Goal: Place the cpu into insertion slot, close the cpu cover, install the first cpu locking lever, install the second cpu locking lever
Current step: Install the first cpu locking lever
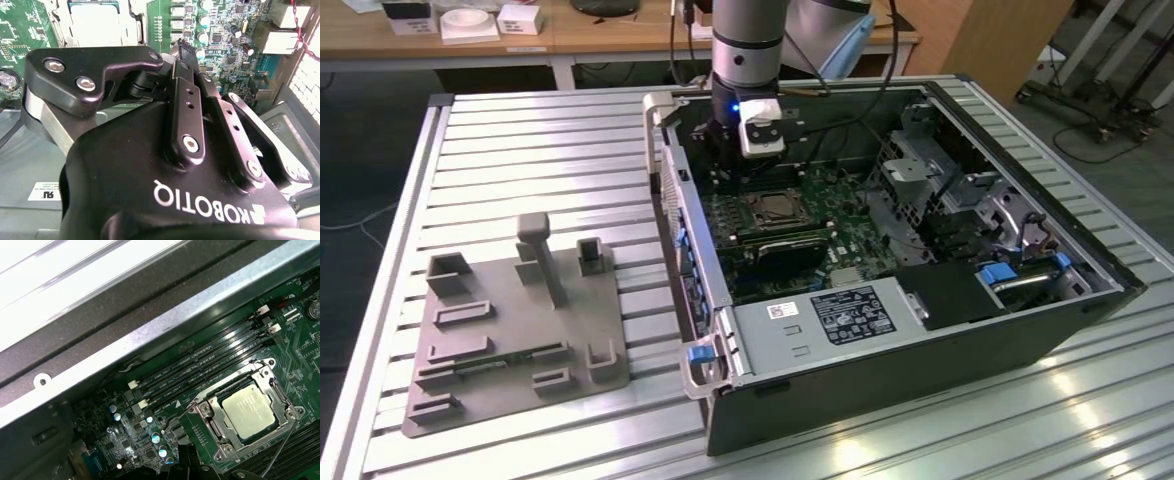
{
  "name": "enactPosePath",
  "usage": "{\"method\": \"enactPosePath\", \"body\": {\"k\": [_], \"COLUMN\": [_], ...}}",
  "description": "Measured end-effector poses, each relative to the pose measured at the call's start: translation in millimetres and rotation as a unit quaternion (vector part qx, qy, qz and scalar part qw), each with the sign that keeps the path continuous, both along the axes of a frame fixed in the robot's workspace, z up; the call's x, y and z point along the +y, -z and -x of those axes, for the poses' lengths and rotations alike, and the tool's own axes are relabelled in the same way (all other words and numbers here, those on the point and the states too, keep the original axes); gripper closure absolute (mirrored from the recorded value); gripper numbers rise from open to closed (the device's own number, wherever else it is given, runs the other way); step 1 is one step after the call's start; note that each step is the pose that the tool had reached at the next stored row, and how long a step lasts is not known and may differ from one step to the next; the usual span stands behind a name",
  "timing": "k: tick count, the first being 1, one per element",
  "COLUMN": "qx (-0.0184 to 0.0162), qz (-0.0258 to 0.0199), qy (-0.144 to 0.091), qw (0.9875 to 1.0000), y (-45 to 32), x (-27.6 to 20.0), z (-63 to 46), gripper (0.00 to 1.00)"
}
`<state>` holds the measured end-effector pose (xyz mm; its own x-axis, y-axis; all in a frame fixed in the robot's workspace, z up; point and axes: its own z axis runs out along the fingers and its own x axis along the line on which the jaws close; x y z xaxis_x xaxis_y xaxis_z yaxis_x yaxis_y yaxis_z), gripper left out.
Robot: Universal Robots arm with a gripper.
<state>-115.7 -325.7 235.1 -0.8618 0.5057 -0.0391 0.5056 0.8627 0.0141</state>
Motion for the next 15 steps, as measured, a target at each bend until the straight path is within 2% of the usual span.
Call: {"method": "enactPosePath", "body": {"k": [4, 9, 15], "qx": [0.0000, 0.0000, 0.0000], "qz": [0.0000, 0.0000, -0.0001], "qy": [-0.004, -0.037, -0.049], "qw": [1.0000, 0.9993, 0.9988], "y": [0.0, 0.0, -2.2], "x": [0.0, 0.0, 0.2], "z": [0.0, 0.1, 0.3], "gripper": [0.90, 0.90, 0.90]}}
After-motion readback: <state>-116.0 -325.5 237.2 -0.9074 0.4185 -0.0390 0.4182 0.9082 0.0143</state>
